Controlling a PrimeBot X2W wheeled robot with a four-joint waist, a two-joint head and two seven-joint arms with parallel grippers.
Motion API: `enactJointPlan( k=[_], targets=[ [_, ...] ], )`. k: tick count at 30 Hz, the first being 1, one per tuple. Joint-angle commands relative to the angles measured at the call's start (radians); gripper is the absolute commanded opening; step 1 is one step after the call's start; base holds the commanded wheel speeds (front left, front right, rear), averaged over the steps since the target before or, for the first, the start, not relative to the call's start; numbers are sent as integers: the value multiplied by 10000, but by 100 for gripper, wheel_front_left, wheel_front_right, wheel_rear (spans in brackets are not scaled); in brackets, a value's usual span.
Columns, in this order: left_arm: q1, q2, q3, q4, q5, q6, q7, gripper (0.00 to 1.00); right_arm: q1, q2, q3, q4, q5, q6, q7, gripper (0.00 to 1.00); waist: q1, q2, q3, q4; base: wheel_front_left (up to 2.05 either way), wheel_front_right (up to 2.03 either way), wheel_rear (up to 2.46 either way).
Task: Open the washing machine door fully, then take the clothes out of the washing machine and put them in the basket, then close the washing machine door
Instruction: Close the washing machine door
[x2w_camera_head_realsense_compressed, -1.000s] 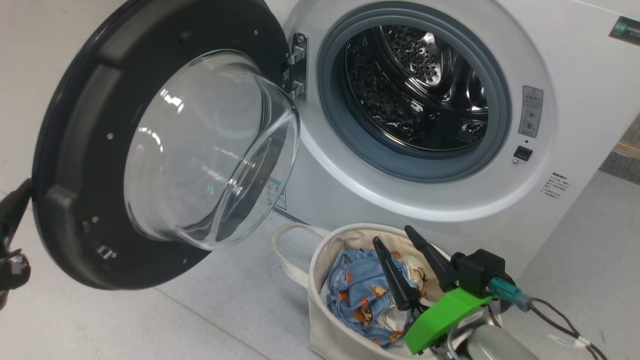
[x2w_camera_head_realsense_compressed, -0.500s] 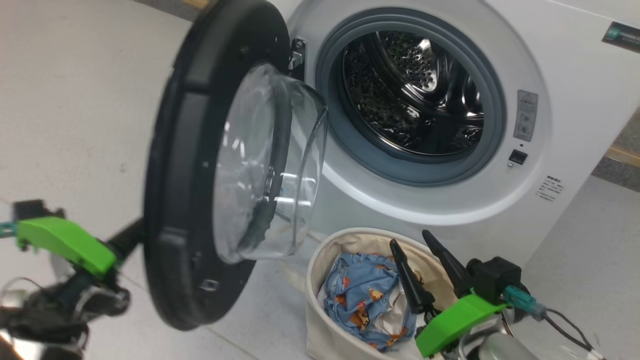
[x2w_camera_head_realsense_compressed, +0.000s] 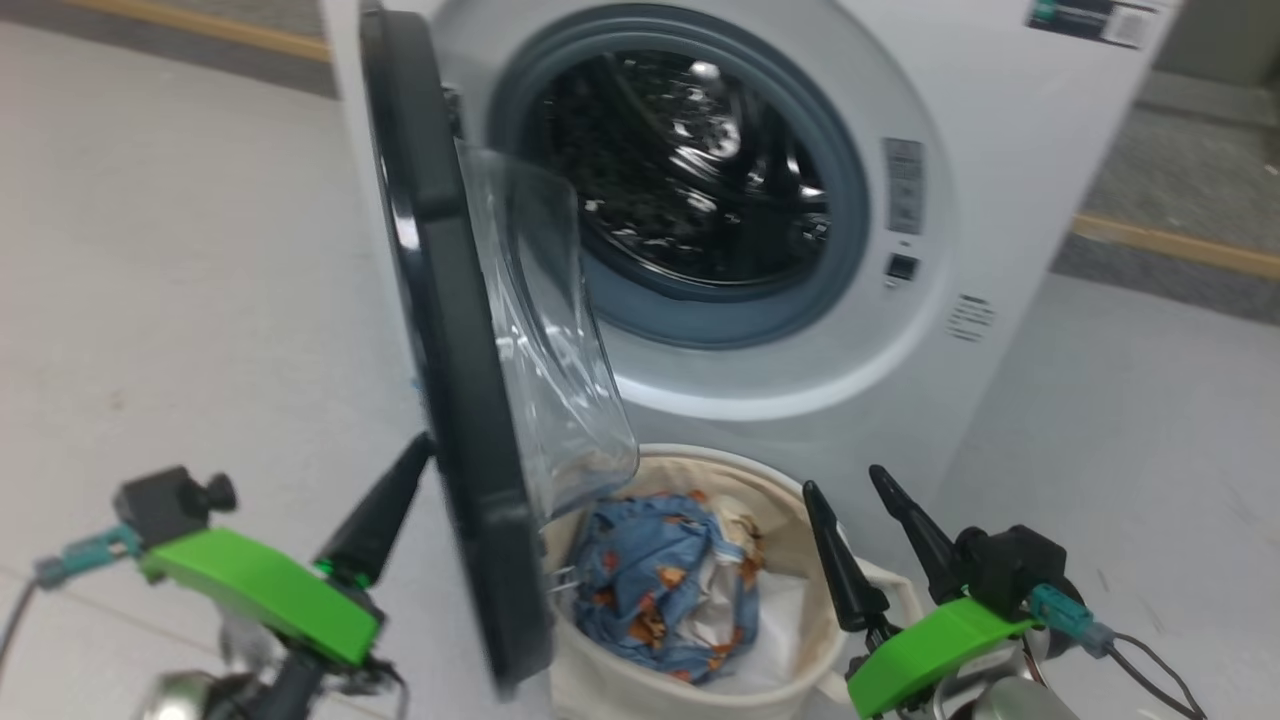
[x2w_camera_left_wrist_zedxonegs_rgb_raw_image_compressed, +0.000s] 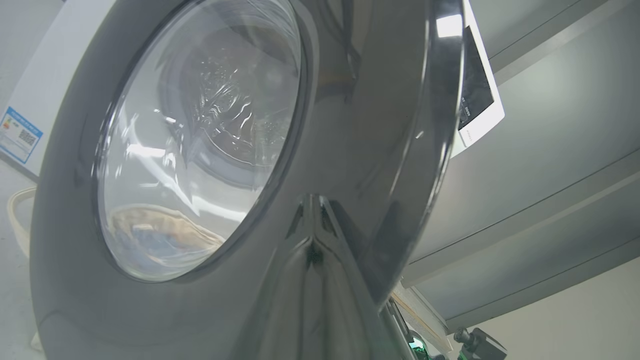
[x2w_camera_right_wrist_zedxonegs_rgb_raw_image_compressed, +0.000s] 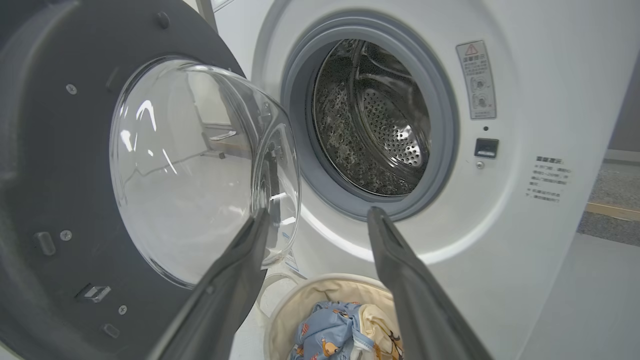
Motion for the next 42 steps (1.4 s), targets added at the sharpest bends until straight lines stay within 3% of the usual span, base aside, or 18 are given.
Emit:
enactJointPlan(
  k=[1,6,11,20,32,42],
  targets=[
    [-340,-32,191,-525,298,-137,-262,0,-145,-24,42,-345,-97,10,-126,100,0,-1,200,-555,0,0,0],
    [-194,-614,-382,-600,1229,-273,-1196,0,-234,-25,23,-370,-171,10,-126,100,0,-1,379,-1385,0,0,0],
    [-553,-1275,-484,-163,1285,-344,-1809,0,-345,-21,41,-360,-222,10,-126,100,0,-1,541,-2085,0,0,0],
    [-1588,-1714,-522,1443,1468,-719,-2640,0,-494,-29,-3,-355,-308,10,-126,100,0,-1,800,-2779,0,0,0],
    [-1655,-1464,-684,2134,1810,-1023,-2966,0,-436,38,-123,-437,-295,10,-126,100,0,-1,866,-2195,0,0,0],
    [-918,-936,-590,1822,2056,-855,-2962,0,-313,62,-226,-445,-296,10,-126,100,0,-1,678,-1448,0,0,0]
  ],
)
